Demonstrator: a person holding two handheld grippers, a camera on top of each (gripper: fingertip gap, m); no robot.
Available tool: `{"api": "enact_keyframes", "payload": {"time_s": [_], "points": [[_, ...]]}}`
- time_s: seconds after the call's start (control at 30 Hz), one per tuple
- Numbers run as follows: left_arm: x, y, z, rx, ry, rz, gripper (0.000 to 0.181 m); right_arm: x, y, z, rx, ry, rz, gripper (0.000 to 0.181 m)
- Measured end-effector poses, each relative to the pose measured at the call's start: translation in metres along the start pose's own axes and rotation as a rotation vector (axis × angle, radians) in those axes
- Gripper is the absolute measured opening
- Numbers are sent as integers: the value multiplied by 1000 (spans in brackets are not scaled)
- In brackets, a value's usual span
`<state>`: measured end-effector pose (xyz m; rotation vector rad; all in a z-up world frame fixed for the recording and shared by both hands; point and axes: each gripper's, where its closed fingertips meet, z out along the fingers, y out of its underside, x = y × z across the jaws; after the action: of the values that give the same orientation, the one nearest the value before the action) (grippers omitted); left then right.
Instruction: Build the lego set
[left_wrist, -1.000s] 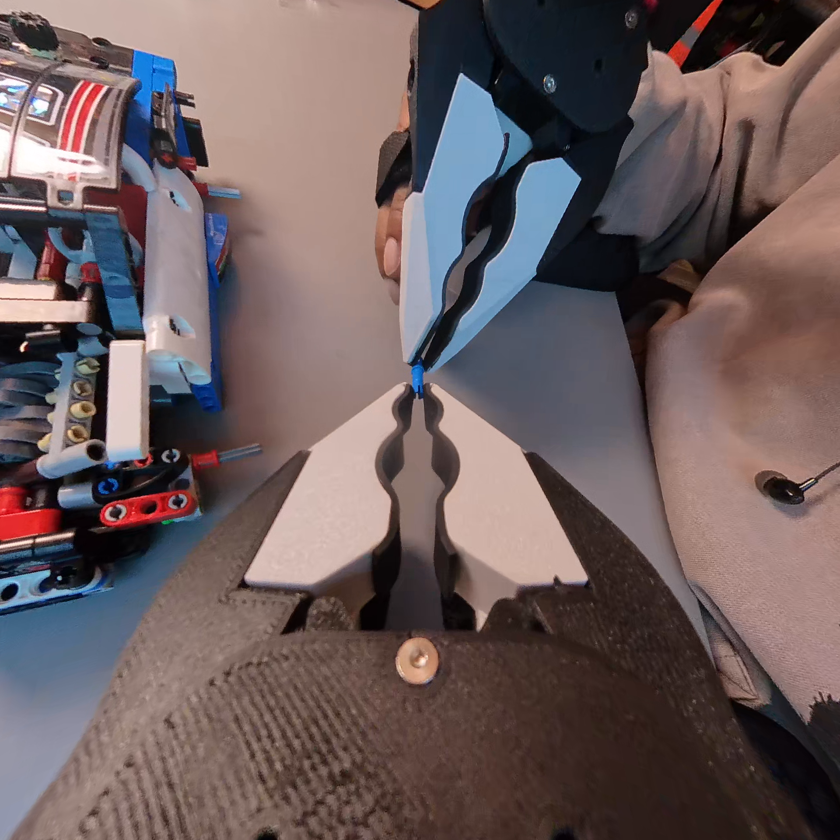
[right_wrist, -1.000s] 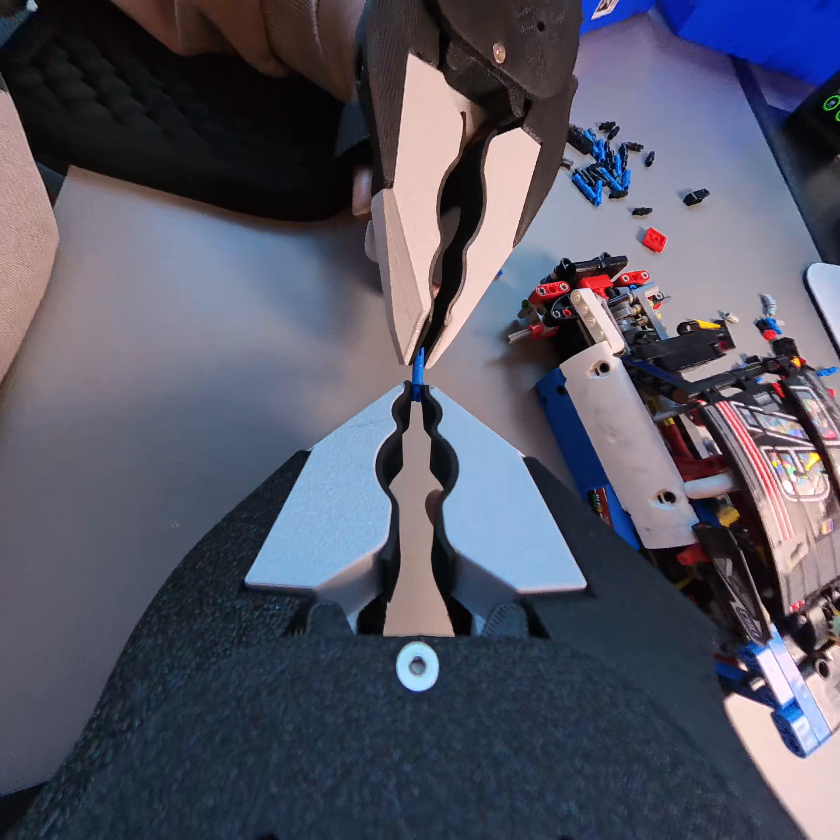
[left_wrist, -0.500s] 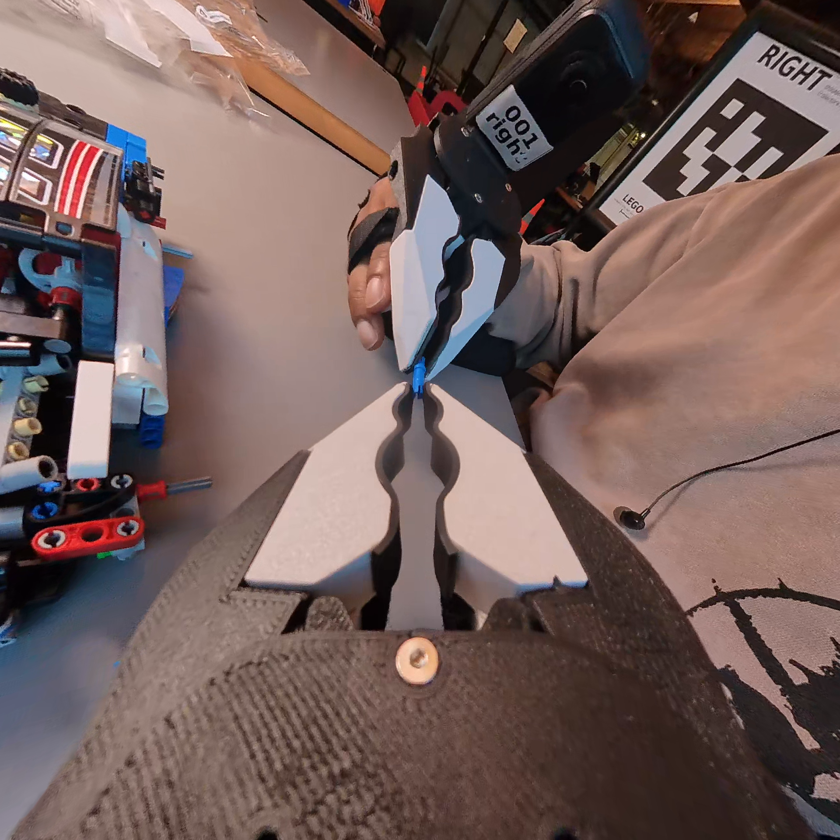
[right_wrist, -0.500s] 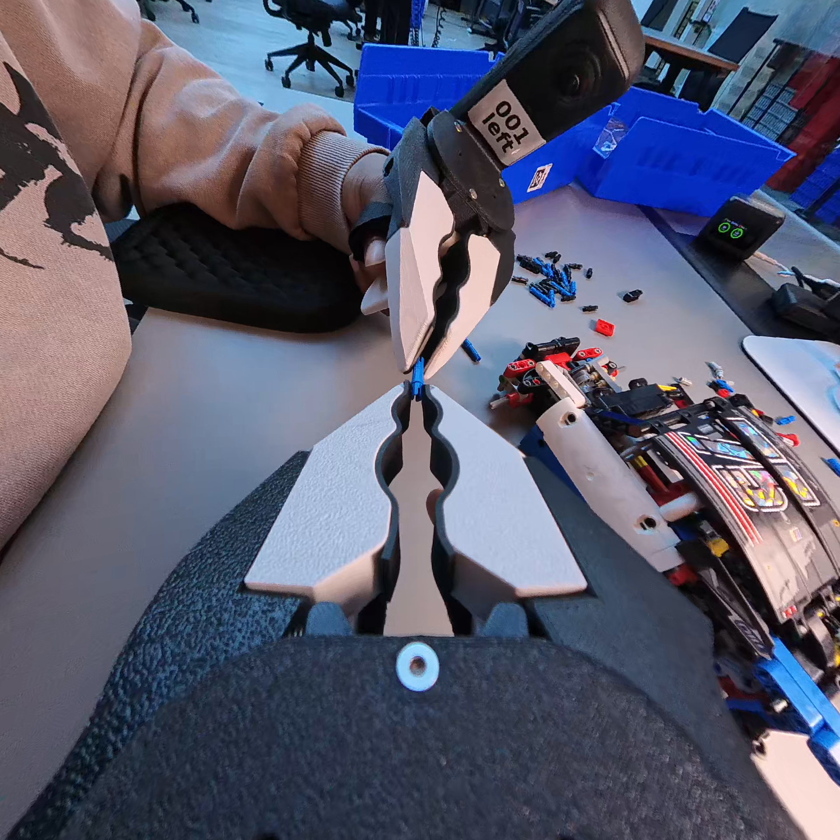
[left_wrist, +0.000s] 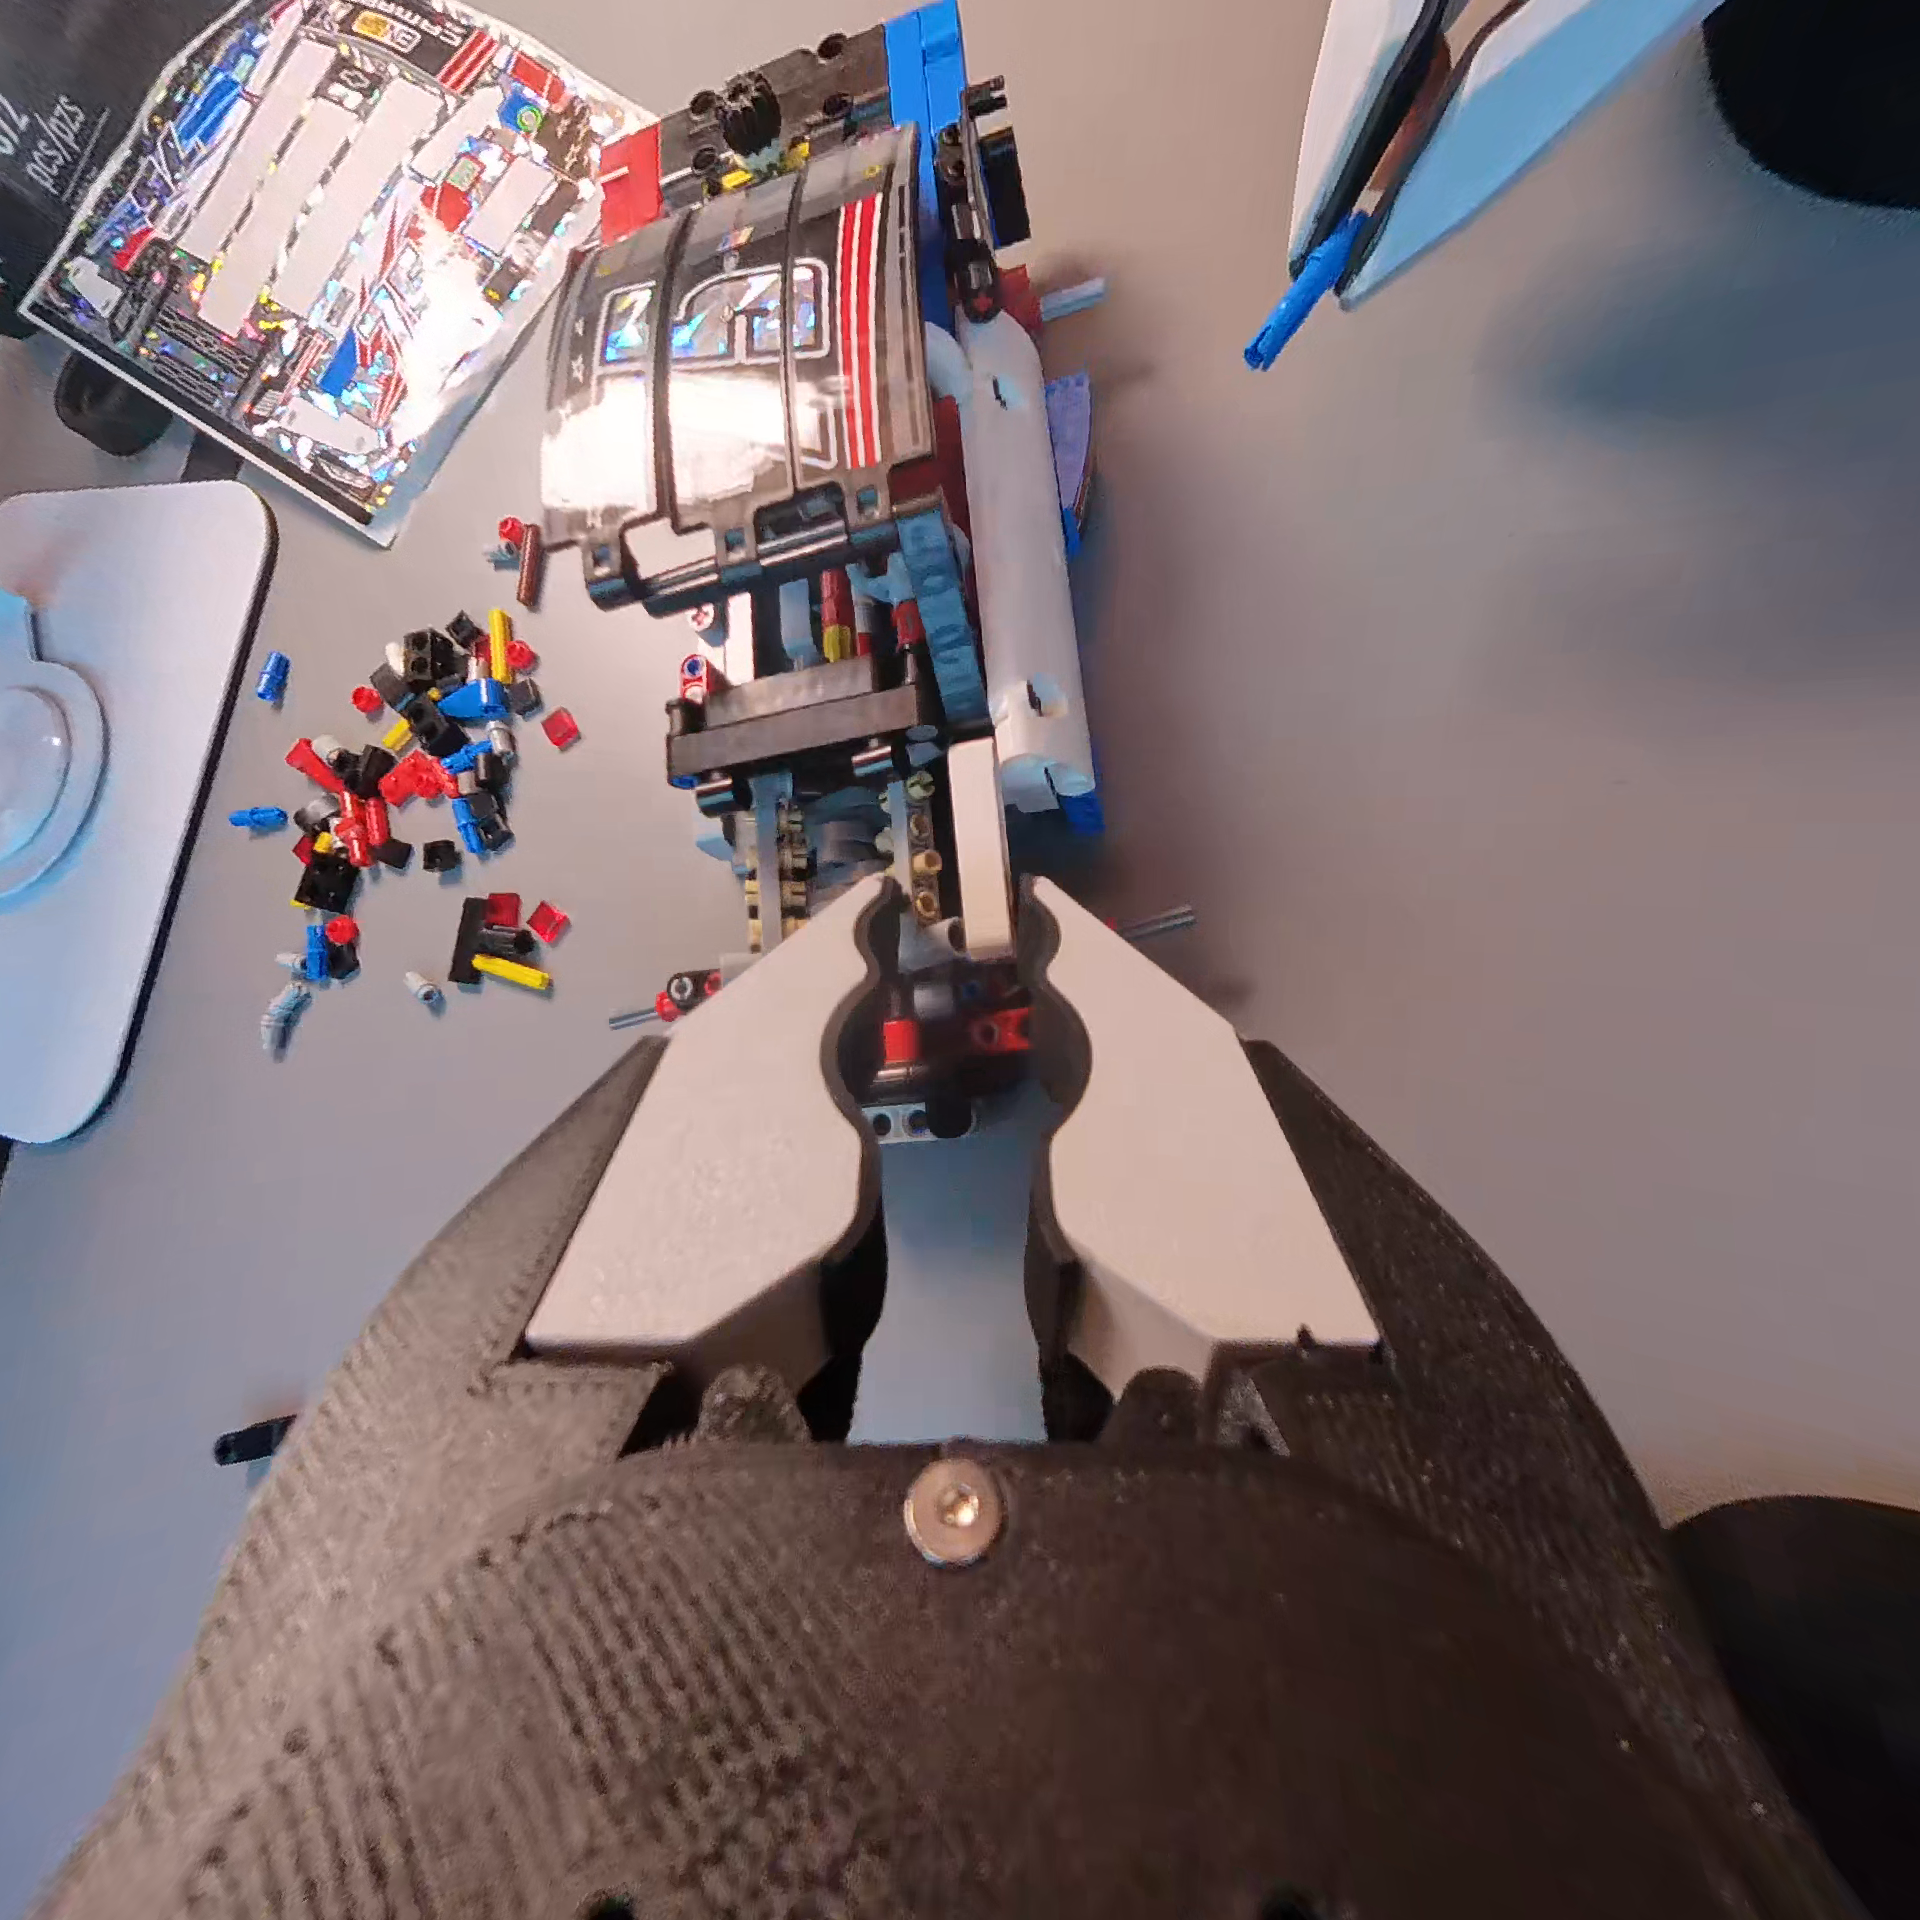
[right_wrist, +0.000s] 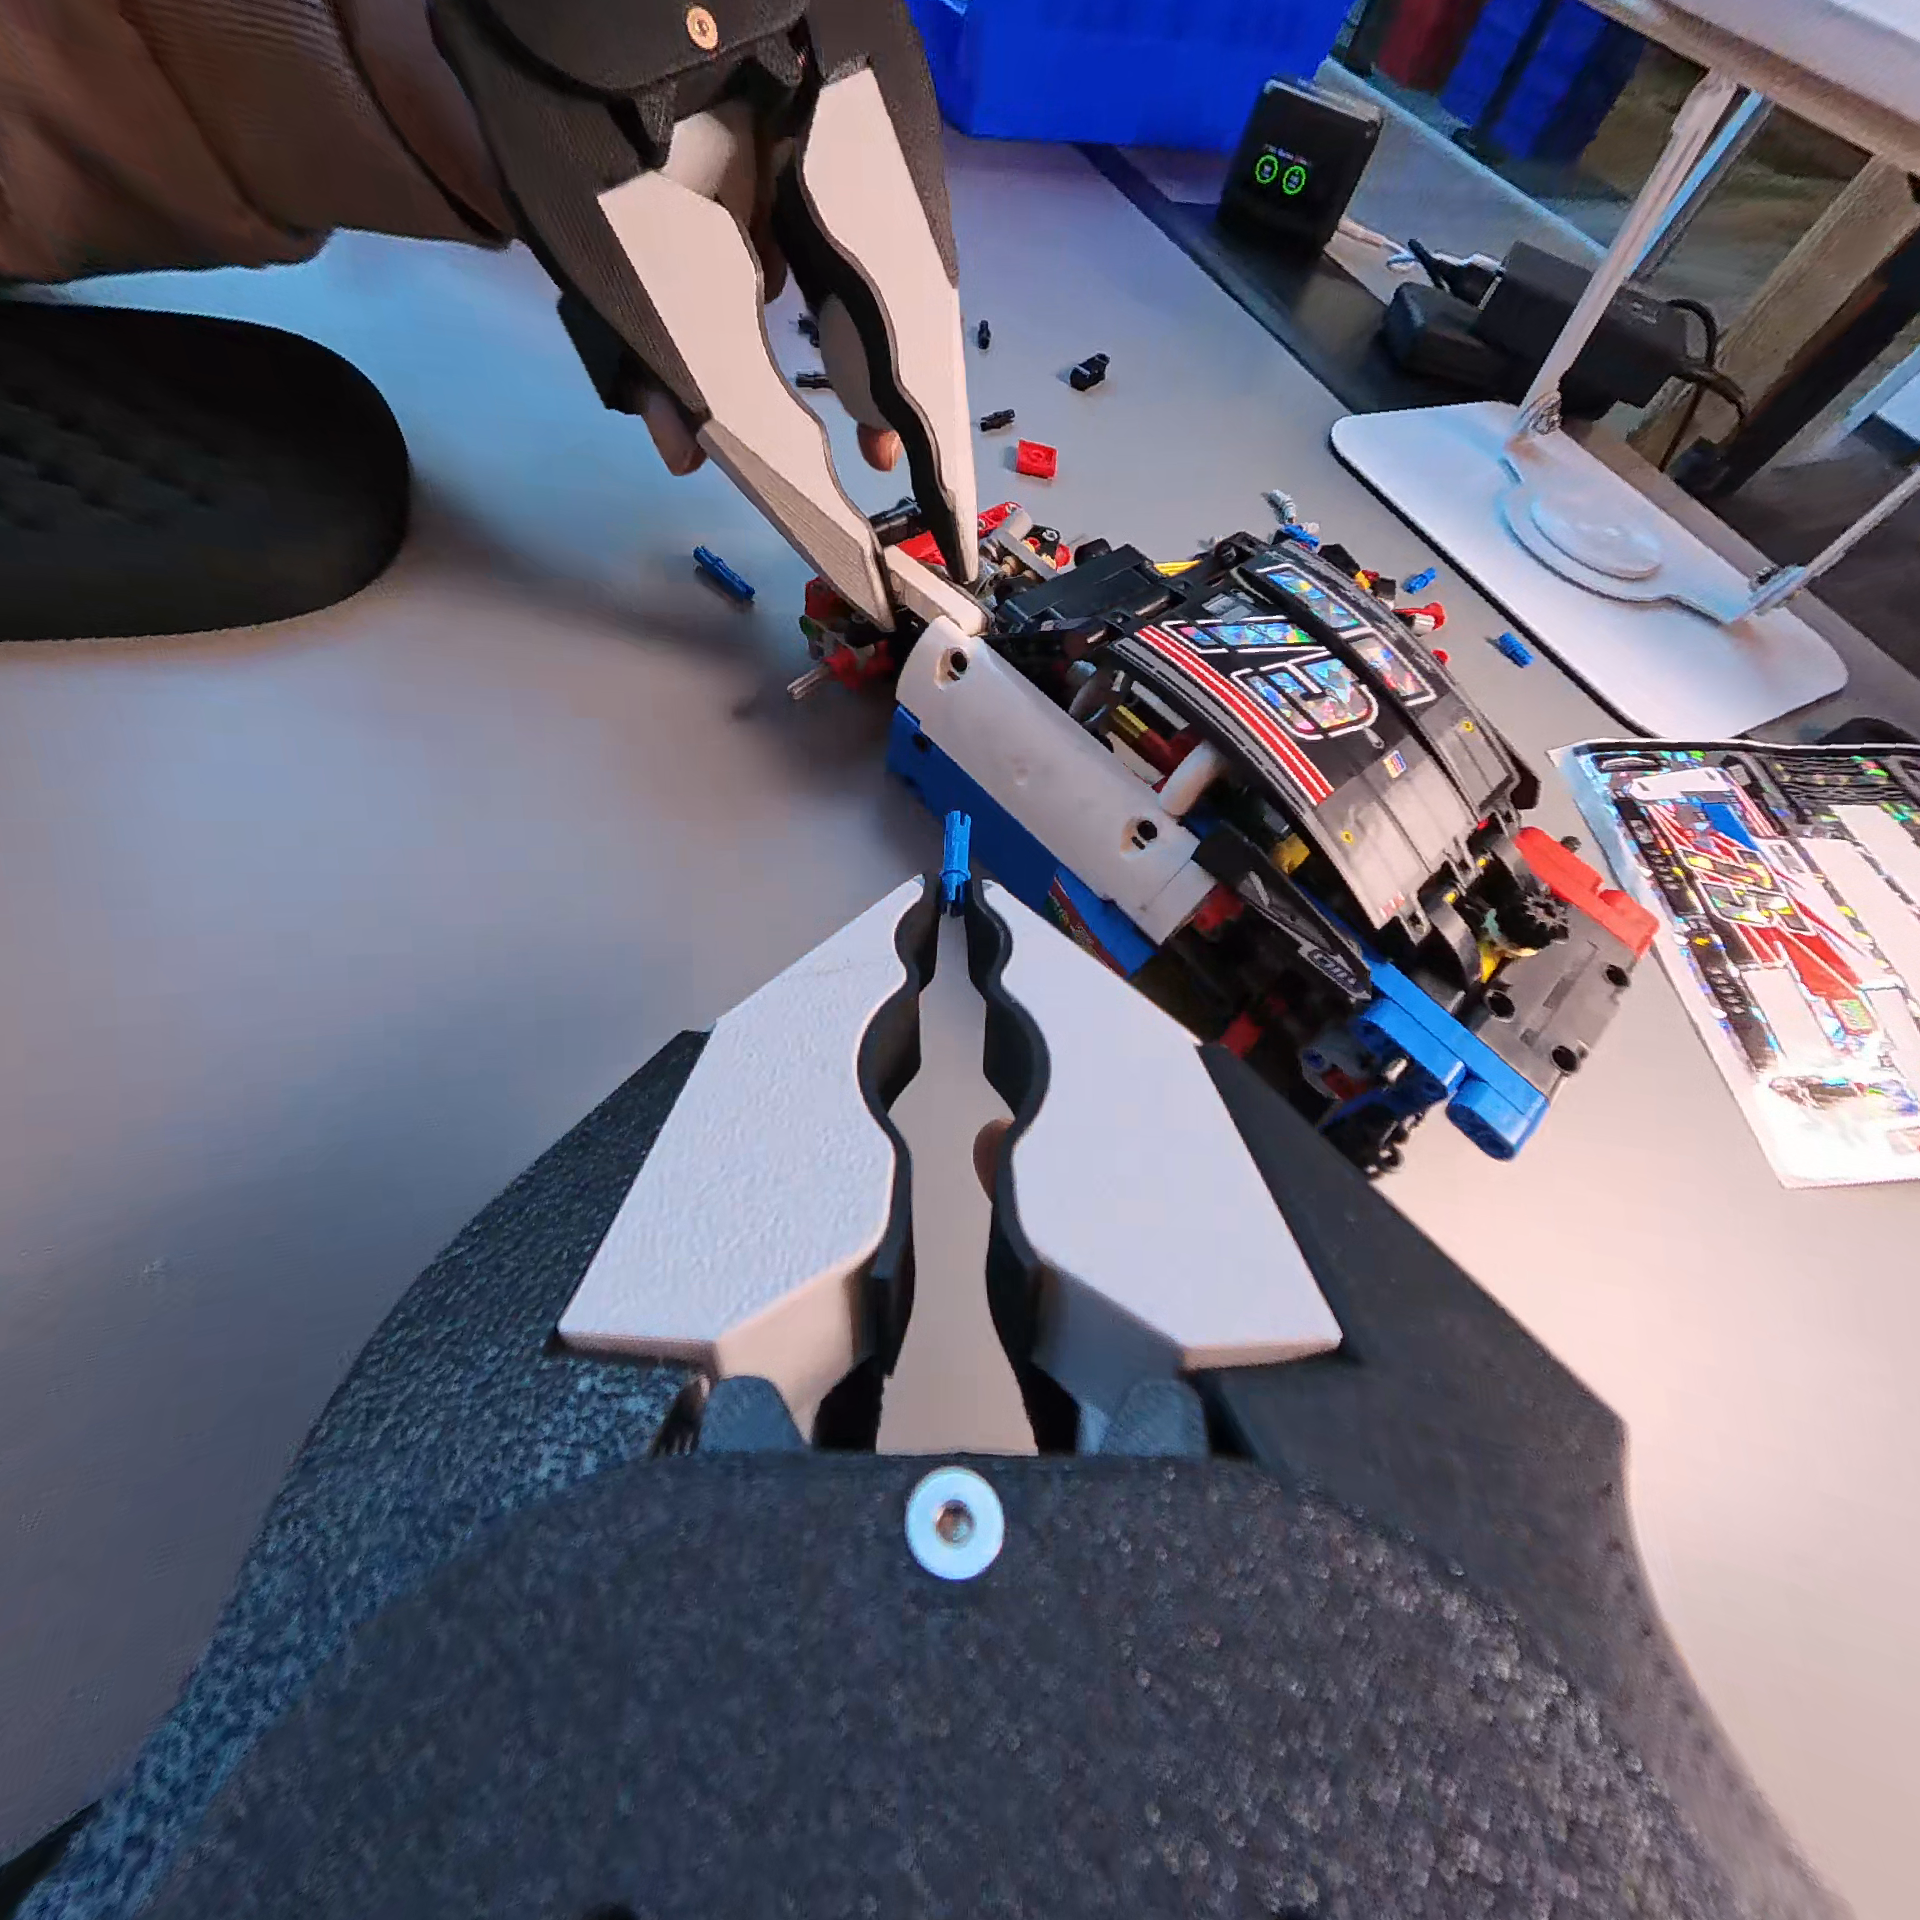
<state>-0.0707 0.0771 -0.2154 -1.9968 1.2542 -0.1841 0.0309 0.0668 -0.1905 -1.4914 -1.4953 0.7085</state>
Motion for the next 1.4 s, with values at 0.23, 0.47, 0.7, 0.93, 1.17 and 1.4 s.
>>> {"api": "enact_keyframes", "payload": {"time_s": [0.23,0.47,0.7,0.93,1.17,1.4], "points": [[-1,-1,-2,-24,-94,71,28,-1,5,-2,-1,11,1,3],[-16,10,-9,-6,22,-64,75,-6,6,2,-8,-12,-12,3],[-15,7,26,-163,55,-24,77,-6,6,0,-4,1,-20,3],[-17,14,32,-305,86,-31,63,-7,4,-1,10,-14,-11,3],[-3,-3,19,-231,285,-352,61,-5,0,-8,35,0,-8,3],[34,-39,-14,0,746,-972,61,-5,-13,-24,96,6,-12,3]]}}
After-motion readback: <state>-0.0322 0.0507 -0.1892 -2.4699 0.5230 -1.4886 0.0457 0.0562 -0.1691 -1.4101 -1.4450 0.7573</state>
